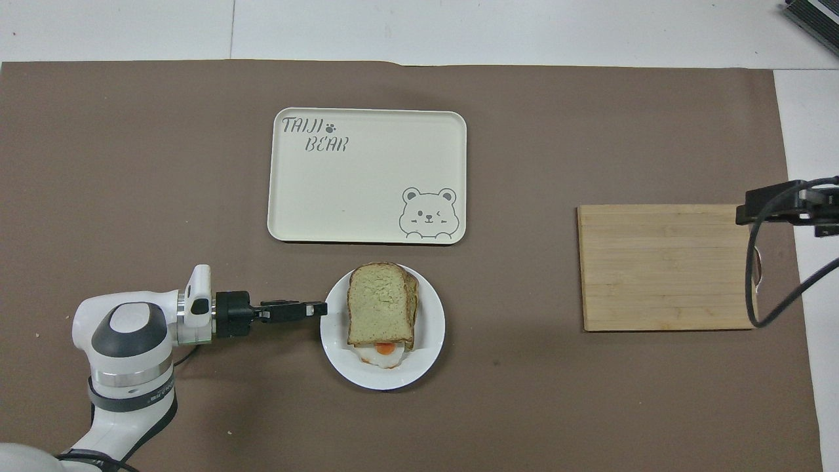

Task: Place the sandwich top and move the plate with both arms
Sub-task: 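Push the plate with the left gripper onto the bear tray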

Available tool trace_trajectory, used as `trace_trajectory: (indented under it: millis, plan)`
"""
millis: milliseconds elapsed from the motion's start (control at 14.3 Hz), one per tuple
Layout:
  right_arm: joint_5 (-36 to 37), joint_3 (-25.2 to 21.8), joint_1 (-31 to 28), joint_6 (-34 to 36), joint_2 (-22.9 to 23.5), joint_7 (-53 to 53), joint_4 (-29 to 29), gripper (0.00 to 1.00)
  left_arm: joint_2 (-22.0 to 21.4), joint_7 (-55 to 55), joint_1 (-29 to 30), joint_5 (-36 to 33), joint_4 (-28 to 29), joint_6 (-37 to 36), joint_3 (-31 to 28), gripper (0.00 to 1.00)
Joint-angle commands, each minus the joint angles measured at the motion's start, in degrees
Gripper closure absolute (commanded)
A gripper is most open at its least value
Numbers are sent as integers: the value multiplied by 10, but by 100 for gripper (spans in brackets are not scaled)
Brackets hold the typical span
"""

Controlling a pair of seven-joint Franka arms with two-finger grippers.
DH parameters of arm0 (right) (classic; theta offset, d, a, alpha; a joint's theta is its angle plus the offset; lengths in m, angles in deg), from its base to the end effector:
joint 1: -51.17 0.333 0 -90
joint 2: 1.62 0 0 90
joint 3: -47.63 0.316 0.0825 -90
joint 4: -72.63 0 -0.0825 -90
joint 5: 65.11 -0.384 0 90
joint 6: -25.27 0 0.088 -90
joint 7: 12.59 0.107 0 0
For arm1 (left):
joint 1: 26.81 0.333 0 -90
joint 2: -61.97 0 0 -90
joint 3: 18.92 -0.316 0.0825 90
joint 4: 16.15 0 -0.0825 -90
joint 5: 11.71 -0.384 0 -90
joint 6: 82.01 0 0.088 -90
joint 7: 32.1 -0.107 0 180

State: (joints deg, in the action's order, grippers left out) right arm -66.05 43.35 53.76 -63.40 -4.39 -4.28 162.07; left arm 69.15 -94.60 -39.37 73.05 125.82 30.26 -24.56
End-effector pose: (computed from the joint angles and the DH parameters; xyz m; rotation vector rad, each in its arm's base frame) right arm 0.5372 -0.0152 0.6534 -3.1074 0.2708 -0.0523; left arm 0.4355 -0.1179 0.2405 1.9591 -0.0914 0.0754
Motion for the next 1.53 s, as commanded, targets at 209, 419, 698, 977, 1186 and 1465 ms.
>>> trace_trajectory:
  millis: [209,419,698,977,1186,1465]
  plan:
    - [14,9,2,-8,-44,-8,64,0,19,-11,-46,13,-8,49,-4,59]
    - [14,10,16,-10,-44,-7,66,0,13,-11,-57,13,4,54,-4,76]
    - [18,10,21,-20,-44,-23,77,0,6,-10,-72,13,14,47,-4,100]
    - [27,10,21,-10,-43,-40,72,0,15,2,-38,9,-19,17,-6,100]
    - [26,11,21,-4,-44,-26,74,0,25,63,-33,-14,-91,14,-6,100]
    - [31,11,21,0,-33,-19,55,0,98,184,-2,-79,-249,-4,-6,100]
